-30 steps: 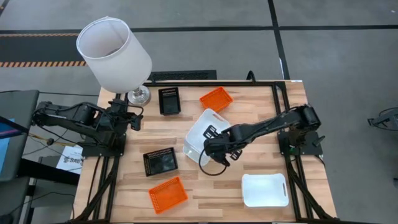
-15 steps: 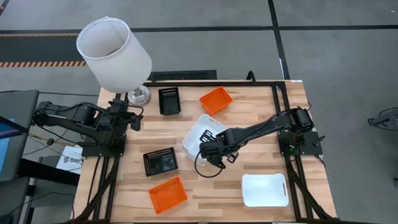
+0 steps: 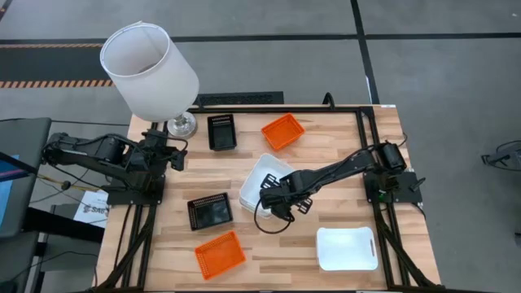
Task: Stack baskets by color
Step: Stack the top white bin on top of the middle white bin, then stack the white bin on top of the stacked white bin
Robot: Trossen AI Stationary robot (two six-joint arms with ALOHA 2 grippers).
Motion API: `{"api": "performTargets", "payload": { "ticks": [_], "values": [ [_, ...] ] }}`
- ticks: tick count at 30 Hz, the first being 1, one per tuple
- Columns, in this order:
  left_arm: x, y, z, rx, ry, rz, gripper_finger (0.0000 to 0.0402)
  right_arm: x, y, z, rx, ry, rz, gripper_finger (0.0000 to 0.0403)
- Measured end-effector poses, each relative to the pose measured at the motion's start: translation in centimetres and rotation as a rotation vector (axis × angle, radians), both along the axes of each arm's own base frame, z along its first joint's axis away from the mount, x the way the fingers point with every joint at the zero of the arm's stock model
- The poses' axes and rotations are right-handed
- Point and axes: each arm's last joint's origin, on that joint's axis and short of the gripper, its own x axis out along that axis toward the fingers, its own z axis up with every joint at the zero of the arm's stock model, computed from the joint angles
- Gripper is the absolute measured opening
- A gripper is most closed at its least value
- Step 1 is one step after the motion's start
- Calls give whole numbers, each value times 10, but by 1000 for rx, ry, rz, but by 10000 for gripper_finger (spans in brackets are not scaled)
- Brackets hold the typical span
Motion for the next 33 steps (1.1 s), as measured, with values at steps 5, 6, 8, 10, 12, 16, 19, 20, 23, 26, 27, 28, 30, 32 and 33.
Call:
{"api": "performTargets", "payload": {
  "ticks": [5,6,8,10,12,16,19,20,23,26,27,28,30,32,33],
  "values": [
    [0,0,0,0,0,0,233,0,2,0,77,17,21,1],
    [0,0,0,0,-1,0,233,0,3,0,93,20,24,1],
    [0,0,0,-1,-1,2,233,0,3,0,100,21,27,1],
    [0,0,0,-1,-2,2,233,0,2,0,101,21,23,3],
    [0,0,0,-1,-2,3,233,0,0,0,102,20,17,9],
    [0,0,0,-1,-2,2,233,2,-6,0,102,19,0,28],
    [0,0,0,-1,-2,3,233,2,-11,-1,113,22,-10,44],
    [0,0,0,-1,-2,3,233,3,-12,-1,125,23,-12,48],
    [0,0,0,-3,-4,6,233,3,-15,-1,161,33,-17,60],
    [0,0,0,-4,-4,6,233,3,-15,-1,170,34,-17,68],
    [0,0,0,-4,-5,6,233,3,-15,-1,172,33,-22,71],
    [0,0,0,-4,-5,6,233,3,-15,-1,174,29,-28,74],
    [0,0,0,-4,-4,6,233,3,-14,0,180,23,-49,81],
    [0,0,0,-3,-4,5,233,3,-15,1,184,20,-73,91],
    [0,0,0,-3,-4,5,233,1,-15,3,188,17,-86,98]
  ]
}}
